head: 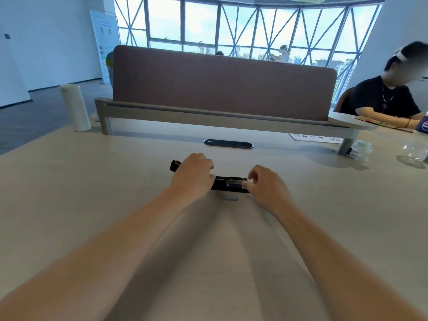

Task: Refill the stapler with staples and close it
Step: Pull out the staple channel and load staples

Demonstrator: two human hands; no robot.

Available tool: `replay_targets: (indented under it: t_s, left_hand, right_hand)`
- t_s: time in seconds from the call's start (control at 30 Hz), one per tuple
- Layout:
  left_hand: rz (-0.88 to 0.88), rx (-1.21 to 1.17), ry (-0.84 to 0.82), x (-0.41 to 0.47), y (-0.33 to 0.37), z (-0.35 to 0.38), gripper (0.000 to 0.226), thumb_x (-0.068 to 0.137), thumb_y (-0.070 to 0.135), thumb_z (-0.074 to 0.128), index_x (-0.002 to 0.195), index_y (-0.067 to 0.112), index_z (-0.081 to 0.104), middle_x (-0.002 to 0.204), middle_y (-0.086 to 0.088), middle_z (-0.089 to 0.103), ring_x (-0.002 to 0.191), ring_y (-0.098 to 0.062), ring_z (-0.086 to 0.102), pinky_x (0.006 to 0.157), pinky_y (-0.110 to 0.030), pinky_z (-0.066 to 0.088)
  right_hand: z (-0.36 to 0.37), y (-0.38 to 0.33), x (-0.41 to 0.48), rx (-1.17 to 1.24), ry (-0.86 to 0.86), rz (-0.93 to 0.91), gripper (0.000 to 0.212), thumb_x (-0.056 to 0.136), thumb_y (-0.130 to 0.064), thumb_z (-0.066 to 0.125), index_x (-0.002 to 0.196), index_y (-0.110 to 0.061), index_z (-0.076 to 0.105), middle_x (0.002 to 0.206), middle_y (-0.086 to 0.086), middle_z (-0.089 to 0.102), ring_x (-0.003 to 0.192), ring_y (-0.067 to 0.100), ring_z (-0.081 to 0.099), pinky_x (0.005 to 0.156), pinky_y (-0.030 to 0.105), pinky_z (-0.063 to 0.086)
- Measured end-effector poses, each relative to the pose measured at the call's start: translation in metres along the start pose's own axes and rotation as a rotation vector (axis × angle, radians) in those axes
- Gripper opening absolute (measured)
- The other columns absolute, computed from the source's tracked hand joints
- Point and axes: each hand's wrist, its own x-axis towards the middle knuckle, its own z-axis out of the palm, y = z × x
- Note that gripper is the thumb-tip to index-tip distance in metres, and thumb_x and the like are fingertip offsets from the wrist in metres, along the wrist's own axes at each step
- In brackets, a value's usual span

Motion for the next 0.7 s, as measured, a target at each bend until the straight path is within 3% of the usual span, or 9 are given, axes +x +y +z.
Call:
replay_targets:
  t_s: [0.07,0.13,0.3,0.53,0.7]
  left_hand:
    - [0.03,-0.007,-0.027,-0.001,0.006,0.002,0.034,0.095,0.027,0.056,0.124,0.012,0.062,0.124,-0.007,0.06,0.121,-0.024,0.048,0.097,-0.037,0.044]
    - [0.041,-0.009,-0.05,-0.002,0.009,0.004,0.033,0.095,0.028,0.057,0.124,0.013,0.061,0.123,-0.006,0.06,0.119,-0.024,0.049,0.096,-0.038,0.044]
    - [0.066,0.008,-0.082,-0.007,0.016,0.007,0.03,0.094,0.028,0.057,0.121,0.014,0.062,0.118,-0.004,0.061,0.115,-0.023,0.051,0.092,-0.036,0.045]
    - [0.055,-0.02,-0.076,-0.011,0.019,0.006,0.024,0.092,0.026,0.059,0.113,0.015,0.065,0.11,-0.004,0.064,0.109,-0.024,0.056,0.091,-0.042,0.048]
    - [0.064,-0.039,-0.077,-0.008,0.018,0.009,0.028,0.094,0.026,0.057,0.118,0.014,0.064,0.114,-0.005,0.064,0.113,-0.025,0.055,0.093,-0.039,0.047]
  right_hand:
    - [-0.002,-0.001,-0.005,-0.009,-0.055,-0.009,0.014,0.086,-0.034,0.066,0.081,-0.022,0.061,0.087,-0.001,0.067,0.08,0.021,0.061,0.067,0.034,0.048]
    - [0.0,-0.003,-0.01,0.029,-0.127,-0.026,0.013,0.081,-0.033,0.069,0.078,-0.021,0.067,0.084,-0.001,0.069,0.079,0.02,0.062,0.069,0.035,0.05]
    - [0.005,-0.005,-0.017,0.07,-0.238,-0.071,0.02,0.079,-0.032,0.072,0.098,-0.026,0.075,0.099,-0.003,0.071,0.087,0.016,0.063,0.071,0.028,0.046]
    - [0.009,-0.008,-0.015,0.072,-0.223,-0.093,0.012,0.081,-0.025,0.07,0.092,-0.024,0.076,0.091,-0.006,0.065,0.081,0.014,0.058,0.057,0.02,0.037]
    - [0.004,-0.009,-0.009,0.036,-0.173,-0.113,0.01,0.084,-0.027,0.067,0.092,-0.023,0.073,0.091,-0.003,0.068,0.085,0.018,0.061,0.071,0.031,0.047]
